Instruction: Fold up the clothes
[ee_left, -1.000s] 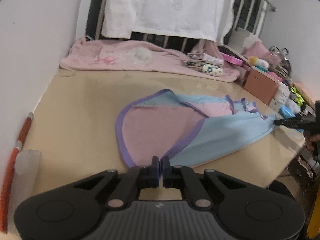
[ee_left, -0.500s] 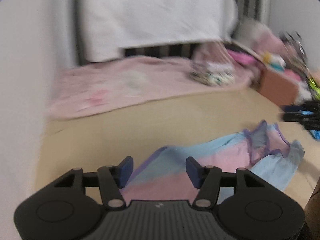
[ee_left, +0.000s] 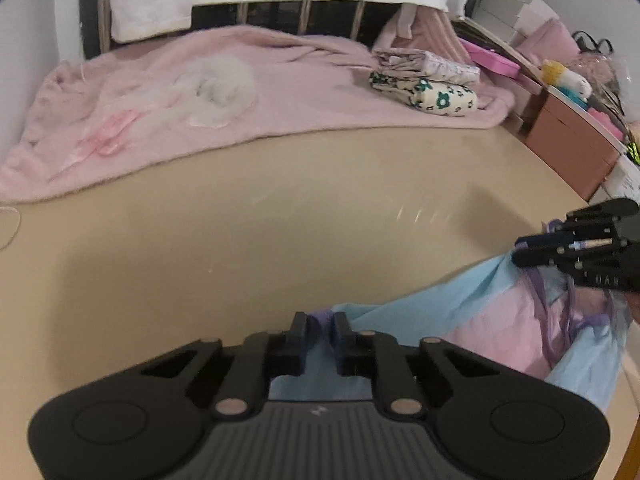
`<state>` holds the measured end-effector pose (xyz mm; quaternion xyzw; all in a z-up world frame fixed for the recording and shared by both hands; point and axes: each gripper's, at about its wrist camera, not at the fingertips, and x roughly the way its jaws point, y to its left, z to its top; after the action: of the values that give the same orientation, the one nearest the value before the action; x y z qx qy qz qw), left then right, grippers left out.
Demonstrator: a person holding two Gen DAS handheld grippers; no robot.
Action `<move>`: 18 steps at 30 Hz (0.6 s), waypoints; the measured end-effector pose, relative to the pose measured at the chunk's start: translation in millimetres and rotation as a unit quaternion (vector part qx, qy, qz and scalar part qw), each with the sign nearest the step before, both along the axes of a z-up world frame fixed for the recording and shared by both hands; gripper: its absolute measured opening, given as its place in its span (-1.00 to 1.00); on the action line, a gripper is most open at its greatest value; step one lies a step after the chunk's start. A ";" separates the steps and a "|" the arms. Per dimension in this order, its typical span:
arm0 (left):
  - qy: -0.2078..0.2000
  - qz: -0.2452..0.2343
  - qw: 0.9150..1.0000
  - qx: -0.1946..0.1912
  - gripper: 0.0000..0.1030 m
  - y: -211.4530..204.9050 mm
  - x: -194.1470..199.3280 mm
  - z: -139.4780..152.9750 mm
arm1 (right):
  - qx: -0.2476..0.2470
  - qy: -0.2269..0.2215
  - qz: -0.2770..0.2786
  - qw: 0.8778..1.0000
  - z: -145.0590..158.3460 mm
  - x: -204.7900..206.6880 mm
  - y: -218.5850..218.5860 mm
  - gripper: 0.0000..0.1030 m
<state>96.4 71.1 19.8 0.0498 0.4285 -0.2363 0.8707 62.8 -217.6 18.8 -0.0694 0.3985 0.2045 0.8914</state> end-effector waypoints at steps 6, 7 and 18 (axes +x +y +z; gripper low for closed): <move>-0.046 -0.001 0.999 0.004 -0.88 1.9 -17.4 12.6 | 0.005 -0.032 0.003 0.999 11.1 -10.7 -1.7 -0.89; -0.055 -0.002 0.998 0.003 -0.88 2.5 -23.5 17.1 | 0.007 -0.040 0.005 0.999 15.4 -14.4 -2.4 -0.89; -0.085 0.028 0.996 0.000 -0.72 23.8 -169.3 8.5 | -0.059 -0.084 0.088 0.991 26.4 -141.1 0.5 -0.83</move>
<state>-72.9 95.0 28.3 0.0572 0.3539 -0.2065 0.9104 -78.3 -217.1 45.2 -0.1736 0.3258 0.2521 0.8945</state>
